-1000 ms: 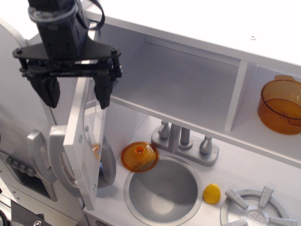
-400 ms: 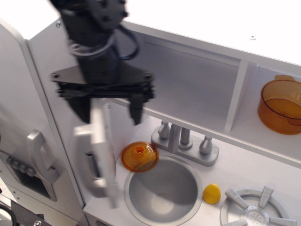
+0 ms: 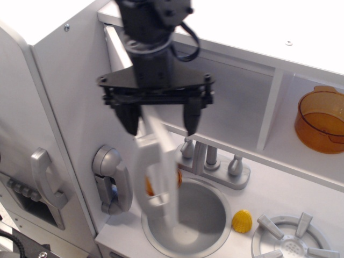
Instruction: Close microwave
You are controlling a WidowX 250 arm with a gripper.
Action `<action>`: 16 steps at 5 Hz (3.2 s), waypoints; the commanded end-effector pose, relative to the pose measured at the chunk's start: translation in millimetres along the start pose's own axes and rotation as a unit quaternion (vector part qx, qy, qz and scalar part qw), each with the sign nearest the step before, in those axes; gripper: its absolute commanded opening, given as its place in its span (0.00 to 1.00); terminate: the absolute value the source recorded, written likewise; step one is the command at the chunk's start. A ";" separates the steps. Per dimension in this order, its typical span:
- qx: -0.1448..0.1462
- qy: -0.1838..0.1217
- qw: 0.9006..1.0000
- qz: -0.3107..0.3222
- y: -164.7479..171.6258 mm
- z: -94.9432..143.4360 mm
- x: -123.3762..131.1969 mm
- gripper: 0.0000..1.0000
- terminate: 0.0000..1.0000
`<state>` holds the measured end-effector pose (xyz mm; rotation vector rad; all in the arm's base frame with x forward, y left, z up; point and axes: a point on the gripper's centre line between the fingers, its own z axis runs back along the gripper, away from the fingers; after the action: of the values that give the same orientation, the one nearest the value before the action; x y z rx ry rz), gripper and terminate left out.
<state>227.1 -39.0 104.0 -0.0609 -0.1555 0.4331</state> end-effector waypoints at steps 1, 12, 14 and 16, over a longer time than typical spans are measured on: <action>-0.044 -0.011 0.999 0.005 -40.4 26.4 15.0 1.00 0.00; -0.016 -0.078 0.996 -0.038 18.6 -22.2 22.0 1.00 0.00; -0.020 -0.096 0.995 -0.029 3.7 -21.7 35.7 1.00 0.00; -0.018 -0.101 0.995 -0.014 -10.7 -23.2 54.5 1.00 0.00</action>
<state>282.7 -32.6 74.1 -0.0380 -0.3230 0.4099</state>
